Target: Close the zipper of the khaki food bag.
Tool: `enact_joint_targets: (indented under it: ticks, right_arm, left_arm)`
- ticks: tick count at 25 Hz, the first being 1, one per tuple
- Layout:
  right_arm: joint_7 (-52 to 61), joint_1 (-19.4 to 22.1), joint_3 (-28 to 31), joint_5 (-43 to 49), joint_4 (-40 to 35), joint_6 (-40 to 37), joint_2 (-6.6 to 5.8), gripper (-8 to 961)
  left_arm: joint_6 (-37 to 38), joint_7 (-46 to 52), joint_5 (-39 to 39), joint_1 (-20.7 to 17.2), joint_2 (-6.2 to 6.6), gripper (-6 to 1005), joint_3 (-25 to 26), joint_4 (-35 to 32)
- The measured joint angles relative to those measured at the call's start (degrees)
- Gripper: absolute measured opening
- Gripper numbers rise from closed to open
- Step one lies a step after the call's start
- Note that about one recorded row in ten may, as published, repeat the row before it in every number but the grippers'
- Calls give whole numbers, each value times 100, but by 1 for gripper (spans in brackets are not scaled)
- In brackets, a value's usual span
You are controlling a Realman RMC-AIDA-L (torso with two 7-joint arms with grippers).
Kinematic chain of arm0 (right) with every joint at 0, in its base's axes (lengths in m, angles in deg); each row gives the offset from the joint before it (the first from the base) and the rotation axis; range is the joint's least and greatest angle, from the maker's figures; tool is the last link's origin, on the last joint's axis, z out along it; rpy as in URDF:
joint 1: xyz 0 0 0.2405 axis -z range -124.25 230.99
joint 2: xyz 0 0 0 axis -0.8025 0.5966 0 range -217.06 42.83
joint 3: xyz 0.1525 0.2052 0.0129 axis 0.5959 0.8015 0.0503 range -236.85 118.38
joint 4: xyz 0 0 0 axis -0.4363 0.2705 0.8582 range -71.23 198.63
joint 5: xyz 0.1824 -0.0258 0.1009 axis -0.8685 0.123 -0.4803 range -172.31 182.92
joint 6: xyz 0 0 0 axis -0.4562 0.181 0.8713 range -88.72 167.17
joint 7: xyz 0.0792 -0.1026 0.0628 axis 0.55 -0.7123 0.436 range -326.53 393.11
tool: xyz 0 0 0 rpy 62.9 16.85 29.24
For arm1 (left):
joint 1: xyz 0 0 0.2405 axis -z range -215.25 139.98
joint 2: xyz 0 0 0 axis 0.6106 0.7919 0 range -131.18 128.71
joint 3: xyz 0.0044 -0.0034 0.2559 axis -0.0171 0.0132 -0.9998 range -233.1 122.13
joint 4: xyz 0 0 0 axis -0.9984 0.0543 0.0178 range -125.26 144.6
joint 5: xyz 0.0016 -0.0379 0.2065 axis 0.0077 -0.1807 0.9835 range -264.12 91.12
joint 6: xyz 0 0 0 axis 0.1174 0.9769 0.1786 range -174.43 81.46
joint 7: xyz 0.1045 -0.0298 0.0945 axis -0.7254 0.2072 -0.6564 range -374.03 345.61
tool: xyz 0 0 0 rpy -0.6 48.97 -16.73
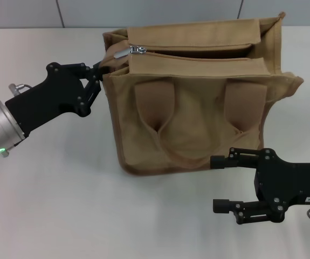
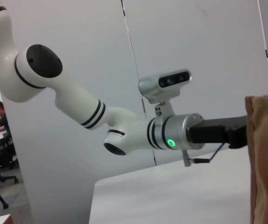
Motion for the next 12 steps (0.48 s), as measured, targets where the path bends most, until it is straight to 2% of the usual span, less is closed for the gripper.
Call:
enact_joint_targets:
  ticks: [1, 7, 12]
  right_arm:
    - [0, 0, -1, 0, 0, 19, 0, 713]
    - [6, -7, 11, -134, 0, -90, 6, 706]
    - [129, -69, 11, -727, 145, -429, -1, 701]
  left_arm:
    - [29, 0, -17, -13, 6, 87, 0, -4]
    - [556, 31, -268, -73, 19, 28, 2, -16]
    - [1030, 66, -315, 24, 14, 29, 10, -70]
